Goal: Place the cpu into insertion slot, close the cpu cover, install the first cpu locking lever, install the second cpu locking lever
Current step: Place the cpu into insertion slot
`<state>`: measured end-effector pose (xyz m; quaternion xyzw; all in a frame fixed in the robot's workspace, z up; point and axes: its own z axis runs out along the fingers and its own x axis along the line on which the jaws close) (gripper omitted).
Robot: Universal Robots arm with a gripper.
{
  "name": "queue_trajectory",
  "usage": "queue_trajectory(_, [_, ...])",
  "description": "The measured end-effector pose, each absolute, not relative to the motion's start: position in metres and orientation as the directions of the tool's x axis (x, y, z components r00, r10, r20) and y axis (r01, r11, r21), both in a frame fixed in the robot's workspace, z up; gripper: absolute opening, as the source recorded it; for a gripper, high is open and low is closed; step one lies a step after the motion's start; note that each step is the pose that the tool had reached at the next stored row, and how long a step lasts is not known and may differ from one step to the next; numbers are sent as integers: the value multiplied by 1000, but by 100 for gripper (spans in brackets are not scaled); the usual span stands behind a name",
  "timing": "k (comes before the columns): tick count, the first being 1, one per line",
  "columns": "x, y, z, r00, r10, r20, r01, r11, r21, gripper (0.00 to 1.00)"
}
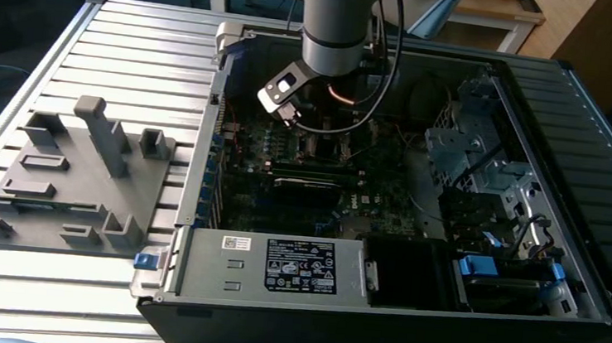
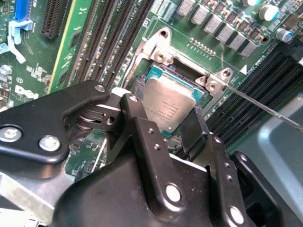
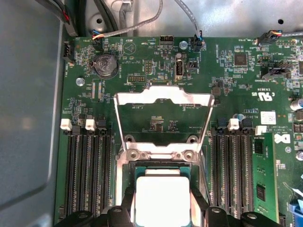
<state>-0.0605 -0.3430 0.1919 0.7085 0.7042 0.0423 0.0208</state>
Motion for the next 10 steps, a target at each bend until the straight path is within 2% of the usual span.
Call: queue_trajectory(10, [-61, -343, 190, 5, 1000, 30, 996, -7, 89, 54])
